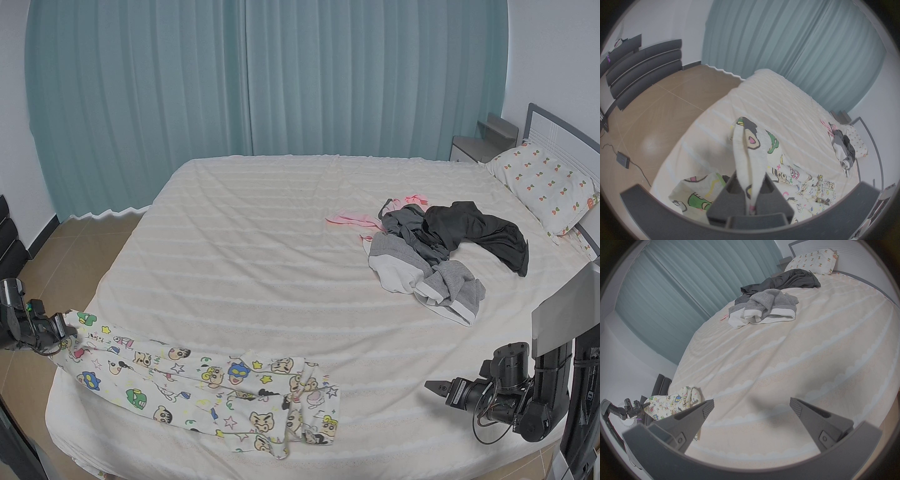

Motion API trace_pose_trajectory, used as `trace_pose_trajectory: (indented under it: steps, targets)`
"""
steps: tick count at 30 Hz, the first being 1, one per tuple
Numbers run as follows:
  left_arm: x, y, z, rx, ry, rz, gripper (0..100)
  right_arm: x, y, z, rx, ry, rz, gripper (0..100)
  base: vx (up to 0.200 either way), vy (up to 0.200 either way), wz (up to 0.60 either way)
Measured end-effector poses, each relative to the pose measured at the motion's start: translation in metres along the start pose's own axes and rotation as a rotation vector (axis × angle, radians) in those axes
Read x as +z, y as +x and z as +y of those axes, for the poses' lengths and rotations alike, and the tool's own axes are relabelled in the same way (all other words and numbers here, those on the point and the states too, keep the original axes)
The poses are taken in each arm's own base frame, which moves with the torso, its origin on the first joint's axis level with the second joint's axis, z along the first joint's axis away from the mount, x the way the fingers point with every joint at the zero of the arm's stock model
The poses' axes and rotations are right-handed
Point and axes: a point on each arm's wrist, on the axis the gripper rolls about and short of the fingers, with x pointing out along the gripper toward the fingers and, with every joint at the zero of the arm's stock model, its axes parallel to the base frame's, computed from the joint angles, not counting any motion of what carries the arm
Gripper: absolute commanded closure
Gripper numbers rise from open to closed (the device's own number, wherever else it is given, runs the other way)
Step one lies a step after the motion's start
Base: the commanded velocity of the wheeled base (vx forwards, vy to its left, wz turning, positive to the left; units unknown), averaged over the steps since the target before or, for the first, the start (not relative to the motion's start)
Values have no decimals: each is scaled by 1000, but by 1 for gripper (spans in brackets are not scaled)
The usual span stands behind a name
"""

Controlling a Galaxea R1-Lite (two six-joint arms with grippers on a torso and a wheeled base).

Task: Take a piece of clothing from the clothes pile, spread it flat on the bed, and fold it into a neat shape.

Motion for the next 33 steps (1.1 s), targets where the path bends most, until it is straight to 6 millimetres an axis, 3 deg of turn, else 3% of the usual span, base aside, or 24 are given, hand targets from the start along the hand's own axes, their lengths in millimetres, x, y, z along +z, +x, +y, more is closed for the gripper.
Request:
trace_pose_trajectory:
  steps: [5,9,20,25,33]
  targets:
    - [15,-12,1,17,5,-26,100,0,-1,0,2,-1,-2,0,0,0,0]
    - [11,-14,-20,7,38,-1,100,1,-1,1,4,-1,-4,0,0,0,0]
    - [-37,-10,-127,-54,158,130,100,1,-1,1,5,-1,-5,0,0,0,0]
    - [-68,-15,-184,-87,194,164,100,1,-1,1,5,-1,-5,0,0,0,0]
    - [-117,-23,-257,-164,240,158,100,1,-1,1,7,-2,-4,0,0,0,0]
